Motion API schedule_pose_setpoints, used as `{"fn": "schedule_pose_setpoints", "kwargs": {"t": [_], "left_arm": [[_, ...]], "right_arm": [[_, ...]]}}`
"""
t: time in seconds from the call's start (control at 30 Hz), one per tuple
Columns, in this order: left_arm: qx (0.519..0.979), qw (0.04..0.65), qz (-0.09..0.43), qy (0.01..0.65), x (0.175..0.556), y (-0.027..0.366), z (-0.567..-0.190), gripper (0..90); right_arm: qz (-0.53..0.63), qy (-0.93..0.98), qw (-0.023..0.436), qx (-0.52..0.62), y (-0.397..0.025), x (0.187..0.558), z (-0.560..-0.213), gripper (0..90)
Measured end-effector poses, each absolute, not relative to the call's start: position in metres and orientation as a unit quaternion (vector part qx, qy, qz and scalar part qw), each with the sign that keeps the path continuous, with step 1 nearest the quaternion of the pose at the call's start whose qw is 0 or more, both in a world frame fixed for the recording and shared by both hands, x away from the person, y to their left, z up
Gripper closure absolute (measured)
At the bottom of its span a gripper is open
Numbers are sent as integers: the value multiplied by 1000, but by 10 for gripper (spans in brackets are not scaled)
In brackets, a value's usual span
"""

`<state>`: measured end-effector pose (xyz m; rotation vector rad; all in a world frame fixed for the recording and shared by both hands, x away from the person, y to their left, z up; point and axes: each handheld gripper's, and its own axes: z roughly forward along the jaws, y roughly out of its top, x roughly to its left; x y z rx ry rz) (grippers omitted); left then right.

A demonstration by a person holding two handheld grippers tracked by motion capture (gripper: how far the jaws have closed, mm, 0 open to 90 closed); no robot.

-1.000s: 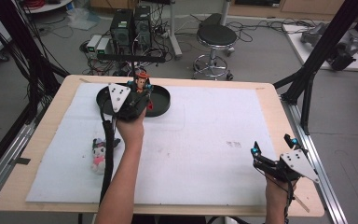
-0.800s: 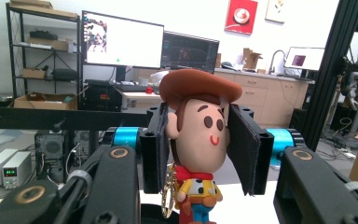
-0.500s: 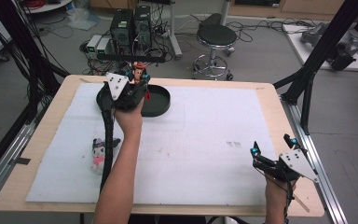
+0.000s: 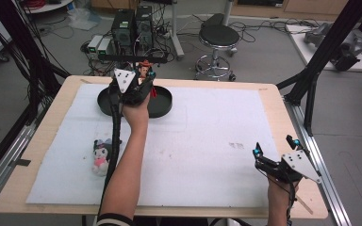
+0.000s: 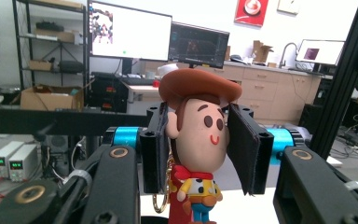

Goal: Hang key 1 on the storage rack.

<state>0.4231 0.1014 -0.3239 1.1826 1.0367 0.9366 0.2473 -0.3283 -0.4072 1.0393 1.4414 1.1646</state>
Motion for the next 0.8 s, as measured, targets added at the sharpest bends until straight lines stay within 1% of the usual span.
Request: {"fn": "schedule_pose_setpoints", "kwargs": {"t": [0.23,0.43,0.8], "left_arm": [[514,611,406,446,436,89,-324,594],[511,610,399,455,447,81,-335,594],[488,627,385,470,458,85,-343,595]], "right_arm": [[476,593,491,425,-329,248,-407,13],[478,591,489,427,-330,247,-407,13],[477,591,491,427,-330,248,-407,13]]}}
